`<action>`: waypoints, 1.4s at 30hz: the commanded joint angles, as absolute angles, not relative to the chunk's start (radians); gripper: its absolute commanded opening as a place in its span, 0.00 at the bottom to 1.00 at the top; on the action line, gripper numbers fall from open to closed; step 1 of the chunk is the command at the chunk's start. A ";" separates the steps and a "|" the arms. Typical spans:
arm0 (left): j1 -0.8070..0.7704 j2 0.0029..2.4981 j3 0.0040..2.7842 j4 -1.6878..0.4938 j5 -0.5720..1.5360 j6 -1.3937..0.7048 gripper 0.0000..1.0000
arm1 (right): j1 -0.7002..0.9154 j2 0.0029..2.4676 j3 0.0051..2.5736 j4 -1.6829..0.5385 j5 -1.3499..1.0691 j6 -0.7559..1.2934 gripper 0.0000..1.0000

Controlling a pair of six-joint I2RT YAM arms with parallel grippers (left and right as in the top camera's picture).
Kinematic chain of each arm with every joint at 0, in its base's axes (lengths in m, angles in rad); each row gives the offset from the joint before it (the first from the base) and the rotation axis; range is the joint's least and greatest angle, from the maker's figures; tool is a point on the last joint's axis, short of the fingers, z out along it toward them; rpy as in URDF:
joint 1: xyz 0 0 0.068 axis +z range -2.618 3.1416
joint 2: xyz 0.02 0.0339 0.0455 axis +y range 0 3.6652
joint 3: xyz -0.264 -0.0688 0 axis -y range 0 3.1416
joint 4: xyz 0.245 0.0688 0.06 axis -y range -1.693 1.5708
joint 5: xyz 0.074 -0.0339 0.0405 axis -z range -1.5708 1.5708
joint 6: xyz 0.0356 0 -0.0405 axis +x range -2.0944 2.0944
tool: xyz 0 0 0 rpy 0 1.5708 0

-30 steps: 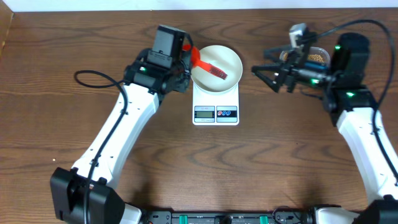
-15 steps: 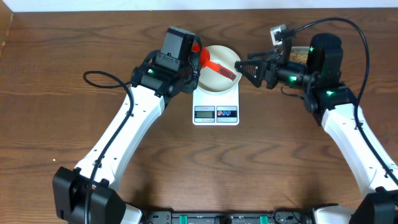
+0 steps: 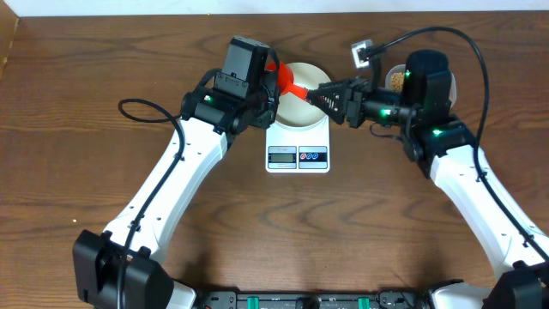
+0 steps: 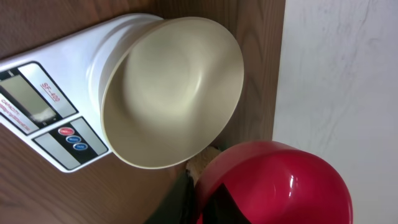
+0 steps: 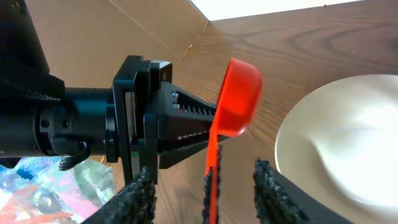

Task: Scoop item into bowl and weigh 50g on scale
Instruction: 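Grasp the scoop handle with the right gripper, release left gripper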

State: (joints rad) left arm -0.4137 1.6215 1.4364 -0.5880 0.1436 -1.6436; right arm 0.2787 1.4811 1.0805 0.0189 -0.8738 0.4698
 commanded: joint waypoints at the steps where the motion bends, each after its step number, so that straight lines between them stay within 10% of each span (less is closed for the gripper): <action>1: -0.414 1.632 1.436 -0.585 0.150 -1.656 0.07 | 0.307 1.480 1.097 0.018 -0.811 0.511 0.44; 24: -0.418 1.632 1.436 -0.585 0.150 -1.658 0.07 | 0.362 1.480 1.097 0.007 -0.709 0.558 0.01; 31: -0.418 1.632 1.436 -0.586 0.149 -1.658 0.07 | 0.362 1.480 1.097 0.004 -0.709 0.558 0.01; 37: -0.418 1.632 1.436 -0.630 0.144 -1.653 0.58 | 0.345 1.480 1.097 0.003 -0.700 0.556 0.01; 42: -0.417 1.632 1.436 -0.635 0.139 -1.520 0.68 | 0.319 1.480 1.097 -0.033 -0.656 0.556 0.01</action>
State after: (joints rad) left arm -0.4145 1.6215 1.4364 -0.6285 0.1513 -1.6203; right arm 0.3386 1.4811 1.0805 -0.0200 -0.6914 0.5598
